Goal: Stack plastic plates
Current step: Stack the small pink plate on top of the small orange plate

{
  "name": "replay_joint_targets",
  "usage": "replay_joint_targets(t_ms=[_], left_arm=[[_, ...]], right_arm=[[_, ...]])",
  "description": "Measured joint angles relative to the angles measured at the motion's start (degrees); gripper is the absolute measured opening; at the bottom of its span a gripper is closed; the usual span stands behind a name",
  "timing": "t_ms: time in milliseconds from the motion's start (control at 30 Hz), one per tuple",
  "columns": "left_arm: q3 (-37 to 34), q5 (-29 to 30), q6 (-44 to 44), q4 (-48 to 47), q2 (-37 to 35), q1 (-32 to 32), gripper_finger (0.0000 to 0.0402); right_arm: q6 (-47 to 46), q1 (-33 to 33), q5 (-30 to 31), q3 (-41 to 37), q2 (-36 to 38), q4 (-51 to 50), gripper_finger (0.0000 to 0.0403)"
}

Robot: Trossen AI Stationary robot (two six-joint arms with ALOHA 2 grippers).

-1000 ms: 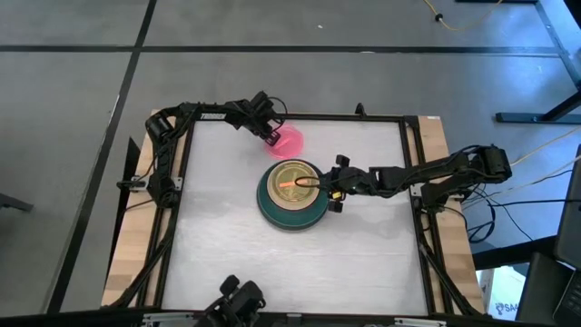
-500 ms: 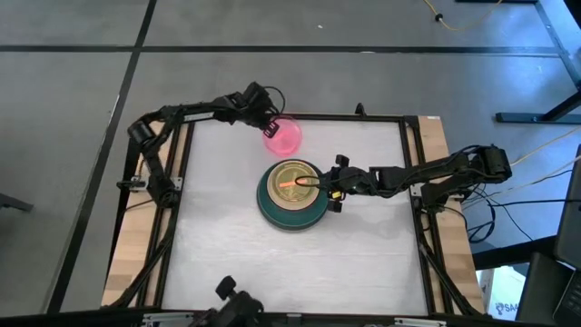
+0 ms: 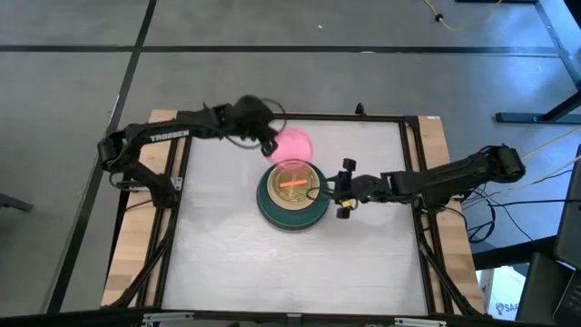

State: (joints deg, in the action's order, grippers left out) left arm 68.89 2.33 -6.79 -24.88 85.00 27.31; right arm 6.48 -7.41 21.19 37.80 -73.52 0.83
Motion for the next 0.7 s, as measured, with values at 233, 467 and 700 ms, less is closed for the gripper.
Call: replay_joint_targets(t_ms=[233, 467, 700], left_arm=[[-5.14, -0.1, -1.56, 4.29, 0.98, -9.46, 0.0004], [-10.01, 5.01, -1.63, 12.24, 2.97, -13.31, 0.0006], [-12.07, 5.85, -1.65, 12.06, 3.94, -11.64, 0.0054]], right_arm=[[1.44, -5.83, 0.96, 0.02, 7.58, -5.29, 0.0166], [1.37, -6.42, 2.63, 0.04, 7.27, -4.75, 0.0166], [-1.95, -6.44, 1.99, 0.02, 6.91, -4.79, 0.0166]])
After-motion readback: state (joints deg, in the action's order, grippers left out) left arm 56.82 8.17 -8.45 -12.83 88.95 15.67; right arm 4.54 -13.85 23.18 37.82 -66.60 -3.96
